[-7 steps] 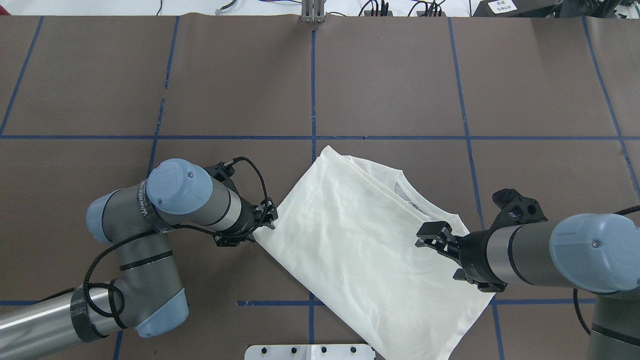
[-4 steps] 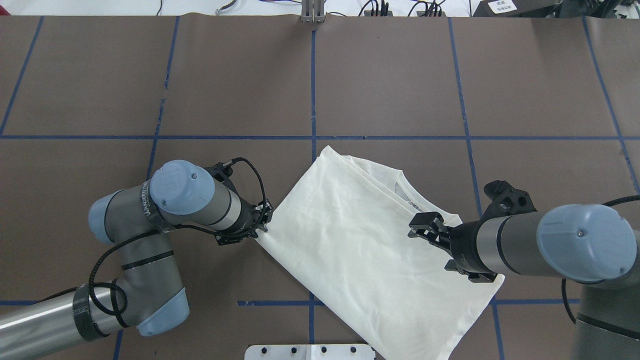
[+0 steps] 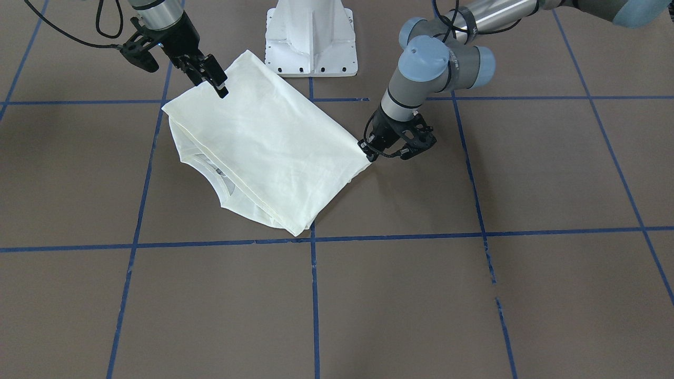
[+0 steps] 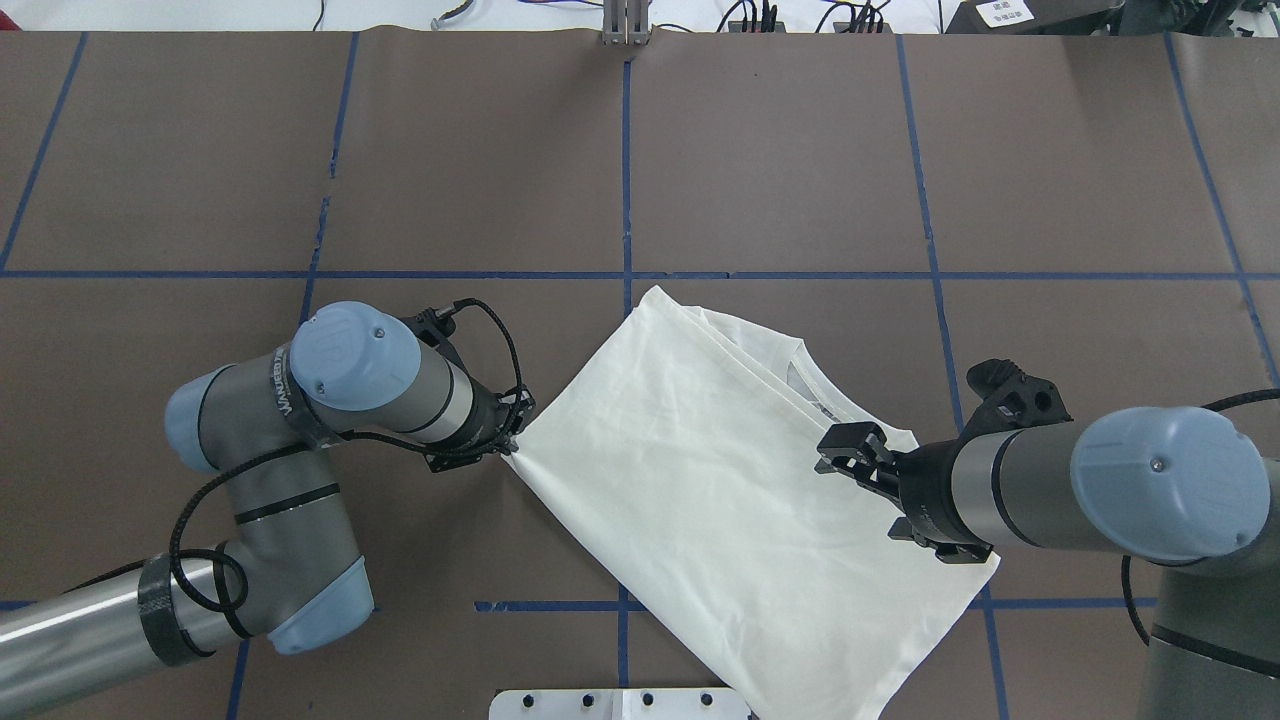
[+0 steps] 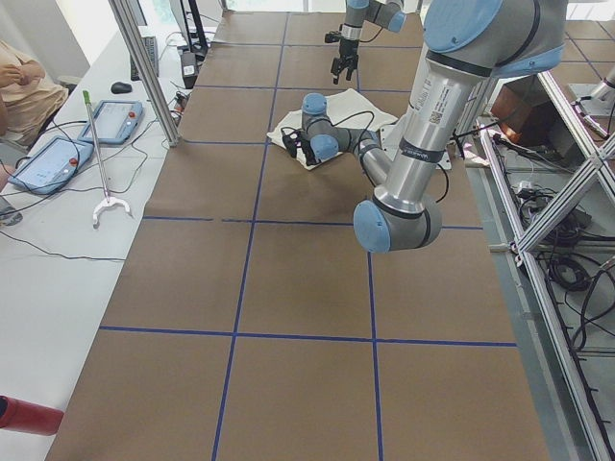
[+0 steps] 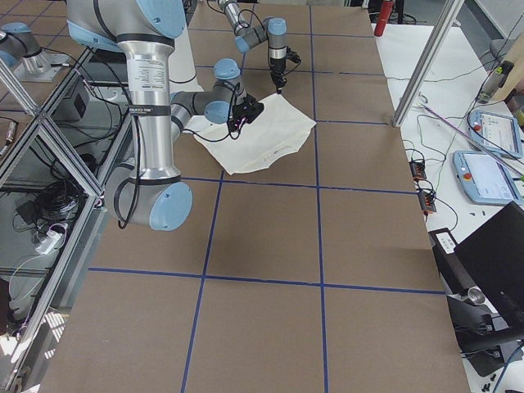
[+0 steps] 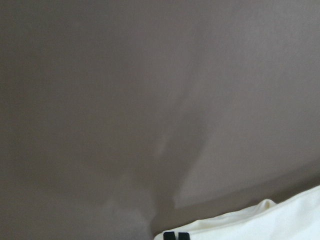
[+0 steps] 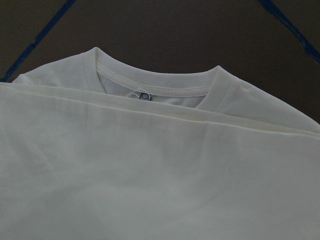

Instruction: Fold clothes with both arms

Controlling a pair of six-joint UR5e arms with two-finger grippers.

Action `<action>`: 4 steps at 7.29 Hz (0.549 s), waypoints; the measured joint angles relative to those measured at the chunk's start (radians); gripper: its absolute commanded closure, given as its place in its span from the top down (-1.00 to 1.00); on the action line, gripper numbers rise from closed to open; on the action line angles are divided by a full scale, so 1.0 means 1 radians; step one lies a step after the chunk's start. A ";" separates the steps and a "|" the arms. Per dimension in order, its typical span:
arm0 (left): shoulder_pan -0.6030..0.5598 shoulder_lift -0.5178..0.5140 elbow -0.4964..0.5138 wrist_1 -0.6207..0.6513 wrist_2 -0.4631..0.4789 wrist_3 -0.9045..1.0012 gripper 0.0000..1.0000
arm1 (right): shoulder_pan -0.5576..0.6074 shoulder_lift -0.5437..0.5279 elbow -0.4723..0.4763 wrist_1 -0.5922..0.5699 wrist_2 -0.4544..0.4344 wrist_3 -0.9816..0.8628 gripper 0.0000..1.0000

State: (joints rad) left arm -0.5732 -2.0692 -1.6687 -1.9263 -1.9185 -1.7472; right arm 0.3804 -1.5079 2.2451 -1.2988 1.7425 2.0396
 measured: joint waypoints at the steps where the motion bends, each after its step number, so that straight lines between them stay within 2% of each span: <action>1: -0.073 -0.052 0.069 -0.012 -0.001 0.054 -1.00 | 0.000 0.000 0.000 0.000 -0.001 0.000 1.00; 3: -0.202 -0.261 0.366 -0.115 0.000 0.094 -1.00 | 0.001 0.001 0.000 0.000 -0.007 0.001 1.00; 4: -0.246 -0.349 0.508 -0.190 0.001 0.100 -0.31 | 0.001 0.001 -0.001 0.000 -0.010 0.003 1.00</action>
State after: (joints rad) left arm -0.8194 -2.4184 -1.1606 -2.1162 -1.9177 -1.6474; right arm 0.3810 -1.5074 2.2440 -1.2988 1.7321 2.0428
